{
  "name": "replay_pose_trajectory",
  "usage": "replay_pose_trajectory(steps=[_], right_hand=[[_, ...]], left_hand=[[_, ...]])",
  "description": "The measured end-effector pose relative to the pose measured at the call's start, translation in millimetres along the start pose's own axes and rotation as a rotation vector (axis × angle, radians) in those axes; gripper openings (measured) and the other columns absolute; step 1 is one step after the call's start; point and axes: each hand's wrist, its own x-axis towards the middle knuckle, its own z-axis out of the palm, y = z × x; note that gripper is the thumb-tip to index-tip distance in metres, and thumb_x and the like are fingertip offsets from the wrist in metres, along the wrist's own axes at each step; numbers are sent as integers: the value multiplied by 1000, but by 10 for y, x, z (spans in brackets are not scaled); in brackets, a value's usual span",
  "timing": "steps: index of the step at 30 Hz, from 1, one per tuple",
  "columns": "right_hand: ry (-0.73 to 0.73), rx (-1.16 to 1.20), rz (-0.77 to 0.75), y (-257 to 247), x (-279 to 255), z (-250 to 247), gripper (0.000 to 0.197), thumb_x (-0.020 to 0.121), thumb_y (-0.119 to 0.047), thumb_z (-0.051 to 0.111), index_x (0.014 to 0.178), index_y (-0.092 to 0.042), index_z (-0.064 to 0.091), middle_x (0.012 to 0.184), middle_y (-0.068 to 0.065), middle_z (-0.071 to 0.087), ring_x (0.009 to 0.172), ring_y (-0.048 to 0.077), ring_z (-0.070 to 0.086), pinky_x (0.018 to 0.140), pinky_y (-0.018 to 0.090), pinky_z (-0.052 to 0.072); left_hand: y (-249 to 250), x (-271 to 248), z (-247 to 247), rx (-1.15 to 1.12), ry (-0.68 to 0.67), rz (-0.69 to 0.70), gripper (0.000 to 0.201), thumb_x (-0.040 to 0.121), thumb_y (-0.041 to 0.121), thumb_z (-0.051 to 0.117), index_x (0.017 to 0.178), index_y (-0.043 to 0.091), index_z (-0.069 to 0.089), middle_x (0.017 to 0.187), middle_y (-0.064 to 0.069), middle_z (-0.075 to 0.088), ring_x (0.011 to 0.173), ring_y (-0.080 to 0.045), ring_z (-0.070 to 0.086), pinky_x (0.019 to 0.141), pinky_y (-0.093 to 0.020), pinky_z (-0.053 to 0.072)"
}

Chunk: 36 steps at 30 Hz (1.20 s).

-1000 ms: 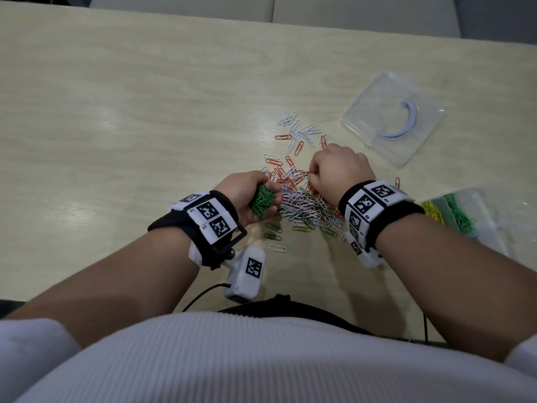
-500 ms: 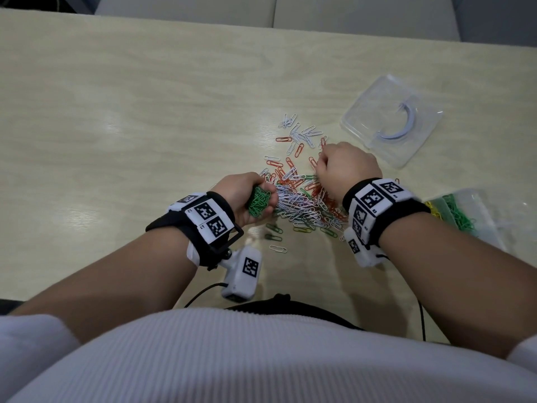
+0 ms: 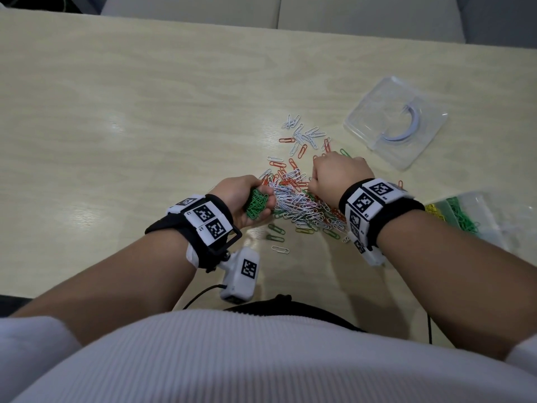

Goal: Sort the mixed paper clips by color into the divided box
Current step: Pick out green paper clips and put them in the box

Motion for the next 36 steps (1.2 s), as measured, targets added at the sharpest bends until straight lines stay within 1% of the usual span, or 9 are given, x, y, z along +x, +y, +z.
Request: replay_pose_trajectory(steps=[4, 7, 10, 13, 16, 21, 25, 30, 36], right_hand=[[123, 182, -8, -92, -102, -95, 18, 88, -31, 46, 95, -19, 57, 95, 0, 57, 86, 24, 57, 83, 40, 45], [125, 371, -179, -302, -200, -177, 11, 87, -33, 51, 85, -24, 56, 84, -6, 60, 81, 19, 58, 73, 33, 46], [103, 354, -343, -480, -218, -179, 15, 91, -37, 51, 89, -27, 61, 89, -7, 59, 87, 17, 56, 77, 34, 45], [163, 443, -265, -467, -144, -147, 20, 95, -34, 45, 100, -27, 62, 98, -3, 58, 92, 19, 56, 82, 37, 46], [62, 272, -246, -382, -107, -91, 27, 98, -33, 40, 117, -33, 58, 107, -1, 55, 96, 20, 56, 87, 38, 44], [39, 138, -206, -308, -114, -70, 25, 95, -28, 41, 102, -29, 64, 102, -1, 53, 93, 21, 56, 86, 38, 44], [51, 147, -259, -385, -42, -69, 29, 97, -27, 40, 119, -33, 58, 107, -1, 54, 94, 21, 56, 86, 39, 44], [70, 83, -215, -415, 53, -42, 20, 95, -23, 43, 101, -28, 61, 100, -1, 54, 92, 22, 57, 84, 38, 40], [36, 100, -240, -424, 101, -55, 19, 93, -22, 48, 107, -28, 60, 105, -2, 55, 99, 21, 56, 87, 36, 38]], left_hand=[[-14, 28, 8, -9, 0, -1, 37, 100, 24, 34, 74, 10, 56, 58, -8, 58, 44, -18, 53, 58, -28, 55], [-22, 35, 46, -10, 20, 14, 29, 98, 22, 39, 81, 8, 57, 60, -9, 60, 45, -16, 57, 45, -22, 52], [-18, 27, 57, -28, 17, 38, 22, 96, 17, 42, 86, 5, 57, 58, -8, 61, 44, -16, 58, 43, -21, 50], [1, 25, 7, -77, -33, 26, 28, 97, 18, 38, 78, 8, 56, 60, -8, 57, 49, -14, 55, 43, -19, 49], [14, 27, -66, -102, -14, 10, 34, 98, 19, 36, 73, 7, 55, 56, -8, 55, 48, -16, 52, 44, -19, 49], [20, 37, -143, -90, 0, 21, 32, 99, 19, 36, 77, 6, 55, 55, -8, 57, 45, -17, 54, 45, -20, 51], [23, 46, -148, -76, 6, 27, 32, 99, 19, 37, 77, 5, 56, 57, -8, 57, 44, -16, 55, 45, -20, 51], [36, 64, -165, -66, 24, 31, 32, 98, 19, 38, 77, 6, 57, 61, -9, 58, 47, -16, 56, 45, -21, 51], [50, 63, -165, -74, 14, 27, 29, 97, 17, 37, 75, 7, 54, 61, -10, 55, 49, -17, 53, 44, -19, 49]])
